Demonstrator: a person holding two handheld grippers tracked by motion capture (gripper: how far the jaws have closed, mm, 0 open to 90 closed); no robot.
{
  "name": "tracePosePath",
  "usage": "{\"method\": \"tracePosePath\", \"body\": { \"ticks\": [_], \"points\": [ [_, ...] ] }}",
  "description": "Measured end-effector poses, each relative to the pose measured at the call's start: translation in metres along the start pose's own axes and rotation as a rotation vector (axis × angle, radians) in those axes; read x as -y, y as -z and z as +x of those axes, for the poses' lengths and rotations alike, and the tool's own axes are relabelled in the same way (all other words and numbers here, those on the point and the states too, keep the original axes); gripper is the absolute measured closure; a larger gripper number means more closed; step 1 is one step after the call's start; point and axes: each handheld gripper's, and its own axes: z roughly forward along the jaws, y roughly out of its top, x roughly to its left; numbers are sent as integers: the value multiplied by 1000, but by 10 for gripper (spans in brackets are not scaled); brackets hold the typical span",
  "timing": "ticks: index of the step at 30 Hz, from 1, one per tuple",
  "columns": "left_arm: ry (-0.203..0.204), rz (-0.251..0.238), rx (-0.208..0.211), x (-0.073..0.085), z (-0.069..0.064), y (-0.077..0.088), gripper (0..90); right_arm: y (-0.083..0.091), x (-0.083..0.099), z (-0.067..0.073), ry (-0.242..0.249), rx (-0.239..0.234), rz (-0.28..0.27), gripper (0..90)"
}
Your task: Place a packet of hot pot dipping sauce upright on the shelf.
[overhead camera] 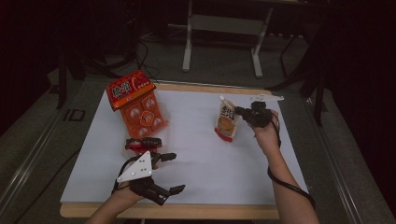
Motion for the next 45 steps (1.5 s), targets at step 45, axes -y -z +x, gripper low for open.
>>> {"method": "tracePosePath", "body": {
  "ticks": [45],
  "points": [
    [81,5,5,-35,5,-10,64,132,-13,118,227,-413,-170,900]
  ]
}}
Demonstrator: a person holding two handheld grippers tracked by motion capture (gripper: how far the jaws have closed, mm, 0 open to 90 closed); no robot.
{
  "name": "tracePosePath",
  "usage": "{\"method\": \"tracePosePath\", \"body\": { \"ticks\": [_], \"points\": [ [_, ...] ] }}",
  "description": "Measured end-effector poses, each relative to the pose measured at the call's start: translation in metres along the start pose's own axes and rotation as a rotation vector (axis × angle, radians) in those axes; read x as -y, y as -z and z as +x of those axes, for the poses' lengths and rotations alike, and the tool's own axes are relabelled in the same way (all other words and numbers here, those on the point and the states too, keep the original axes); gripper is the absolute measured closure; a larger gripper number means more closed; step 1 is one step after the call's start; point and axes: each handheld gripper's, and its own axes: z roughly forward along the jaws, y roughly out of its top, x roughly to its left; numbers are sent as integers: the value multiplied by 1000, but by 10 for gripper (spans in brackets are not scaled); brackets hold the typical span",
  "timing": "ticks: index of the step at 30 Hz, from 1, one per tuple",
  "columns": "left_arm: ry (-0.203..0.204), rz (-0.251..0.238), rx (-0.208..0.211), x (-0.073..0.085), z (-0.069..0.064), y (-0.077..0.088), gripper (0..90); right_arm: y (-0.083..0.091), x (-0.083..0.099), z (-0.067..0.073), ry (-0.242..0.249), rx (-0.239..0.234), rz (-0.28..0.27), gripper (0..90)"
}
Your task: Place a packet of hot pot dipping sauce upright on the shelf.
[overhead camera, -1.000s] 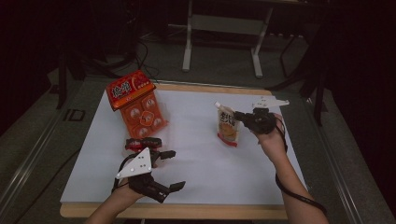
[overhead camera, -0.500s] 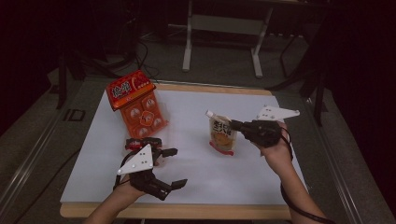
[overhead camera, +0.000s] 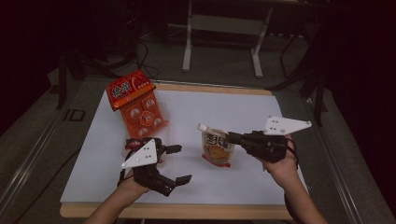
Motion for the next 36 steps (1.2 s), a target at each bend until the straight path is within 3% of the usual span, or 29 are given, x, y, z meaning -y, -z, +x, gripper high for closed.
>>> {"method": "tracePosePath", "body": {
  "ticks": [9,12,17,19,25,30,36],
  "points": [
    [-10,-20,24,-12,-1,-4,67,6,-10,19,32,-57,-24,900],
    [-35,-25,32,-16,-3,-5,67,5,-11,23,32,-75,-30,900],
    [-47,-52,22,-25,-2,-2,144,2,-11,28,33,-101,-30,900],
    [-50,-49,-2,-29,0,-1,151,1,-11,29,35,-108,-27,900],
    [-65,-35,-1,-35,5,-3,339,-3,-12,34,35,-137,-30,900],
    [-70,-41,44,-38,7,-7,525,-7,-12,36,43,-144,-20,900],
    [-91,2,74,-42,6,-12,675,-10,-10,36,41,-148,-9,900]
  ]
}}
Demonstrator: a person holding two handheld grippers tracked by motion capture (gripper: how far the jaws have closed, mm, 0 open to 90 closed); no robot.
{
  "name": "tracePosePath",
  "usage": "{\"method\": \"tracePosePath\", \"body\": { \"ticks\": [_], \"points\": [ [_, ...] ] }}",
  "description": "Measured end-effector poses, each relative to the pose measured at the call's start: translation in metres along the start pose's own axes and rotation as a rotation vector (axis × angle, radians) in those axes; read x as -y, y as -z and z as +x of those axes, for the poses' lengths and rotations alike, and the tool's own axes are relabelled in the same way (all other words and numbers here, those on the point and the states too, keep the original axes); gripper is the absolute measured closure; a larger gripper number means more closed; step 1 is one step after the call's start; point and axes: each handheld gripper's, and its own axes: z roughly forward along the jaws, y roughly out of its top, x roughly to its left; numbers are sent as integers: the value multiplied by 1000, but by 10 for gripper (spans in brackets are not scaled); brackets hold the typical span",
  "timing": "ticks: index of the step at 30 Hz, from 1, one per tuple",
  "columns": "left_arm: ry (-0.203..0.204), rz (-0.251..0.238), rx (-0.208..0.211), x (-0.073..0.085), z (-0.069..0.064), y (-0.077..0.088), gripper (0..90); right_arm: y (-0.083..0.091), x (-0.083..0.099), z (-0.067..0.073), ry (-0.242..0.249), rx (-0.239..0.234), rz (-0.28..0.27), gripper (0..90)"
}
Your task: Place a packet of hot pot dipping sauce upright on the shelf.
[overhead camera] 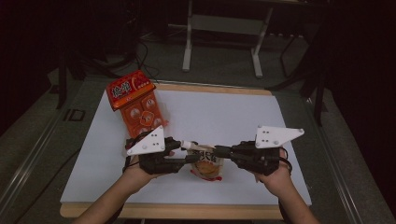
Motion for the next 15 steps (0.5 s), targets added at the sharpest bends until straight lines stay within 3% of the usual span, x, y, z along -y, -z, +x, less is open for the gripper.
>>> {"method": "tracePosePath", "body": {
  "ticks": [5,8,13,15],
  "points": [
    [-11,10,21,-2,2,-1,819,-1,2,-3,-6,4,-3,900],
    [-39,21,24,-4,4,-1,866,0,2,-5,-14,3,-7,900],
    [-59,37,31,-6,7,-1,891,-1,3,-7,-24,8,-11,899],
    [-48,38,36,-7,8,-1,895,-1,3,-8,-26,7,-18,895]
  ]
}}
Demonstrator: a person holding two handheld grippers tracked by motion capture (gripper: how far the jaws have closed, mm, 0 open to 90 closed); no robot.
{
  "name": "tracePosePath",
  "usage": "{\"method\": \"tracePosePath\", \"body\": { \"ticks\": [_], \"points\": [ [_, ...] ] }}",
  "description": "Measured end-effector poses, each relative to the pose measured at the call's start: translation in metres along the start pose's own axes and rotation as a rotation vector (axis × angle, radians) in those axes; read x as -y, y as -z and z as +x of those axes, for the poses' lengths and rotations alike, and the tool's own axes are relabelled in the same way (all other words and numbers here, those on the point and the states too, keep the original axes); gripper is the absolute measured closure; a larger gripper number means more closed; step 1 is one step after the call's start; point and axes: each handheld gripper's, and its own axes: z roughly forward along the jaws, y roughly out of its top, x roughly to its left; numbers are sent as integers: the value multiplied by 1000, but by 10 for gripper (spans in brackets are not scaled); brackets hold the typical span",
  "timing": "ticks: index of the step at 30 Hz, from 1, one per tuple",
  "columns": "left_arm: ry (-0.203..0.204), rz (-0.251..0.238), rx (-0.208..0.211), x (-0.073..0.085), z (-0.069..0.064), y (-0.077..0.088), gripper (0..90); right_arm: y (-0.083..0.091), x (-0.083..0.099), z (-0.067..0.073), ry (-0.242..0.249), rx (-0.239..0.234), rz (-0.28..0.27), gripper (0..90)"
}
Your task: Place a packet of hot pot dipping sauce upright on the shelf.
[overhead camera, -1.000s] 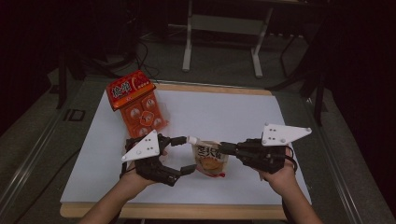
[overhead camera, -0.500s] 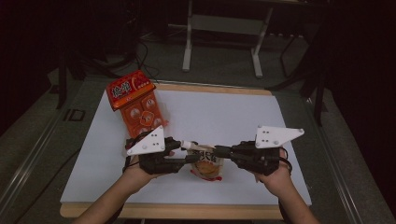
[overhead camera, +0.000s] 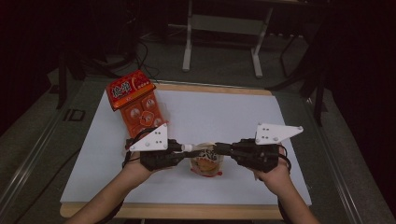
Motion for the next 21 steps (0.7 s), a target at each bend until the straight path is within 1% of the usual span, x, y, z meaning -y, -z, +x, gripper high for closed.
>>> {"method": "tracePosePath", "body": {
  "ticks": [2,4,6,7,8,9,10,12,14,15,16,17,18,19,20,21],
  "points": [
    [-6,5,-6,-1,1,0,896,0,0,0,-1,4,-2,892],
    [-6,7,-2,-2,2,0,900,0,0,-2,-8,7,-4,880],
    [-18,7,3,-4,3,1,900,0,0,-2,-9,13,-9,845],
    [-18,7,3,-4,3,1,900,0,0,-2,-9,13,-9,845],
    [-5,6,5,-5,6,2,900,1,0,-2,-3,18,-12,836],
    [-8,0,2,-6,7,3,900,2,0,-3,-10,29,-23,786],
    [0,-7,-1,-6,8,5,900,3,1,-4,-16,34,-24,767],
    [-13,-9,-14,-8,11,8,900,5,2,-6,-19,49,-28,703],
    [-8,-10,-21,-10,14,12,900,7,4,-7,-27,52,-37,621],
    [-13,-13,-31,-11,16,14,900,8,4,-7,-28,58,-41,576],
    [-4,-13,-28,-11,19,16,900,8,5,-7,-33,63,-47,512],
    [-12,-15,-43,-12,21,19,900,9,6,-8,-38,63,-57,461],
    [-9,-18,-50,-12,23,21,900,10,7,-8,-43,66,-68,380],
    [2,-16,-47,-13,26,24,900,10,7,-9,-45,68,-72,332],
    [-8,-21,-62,-13,29,26,900,11,8,-10,-51,70,-77,286],
    [-8,-20,-66,-14,32,29,900,11,9,-10,-60,81,-83,264]
  ]
}}
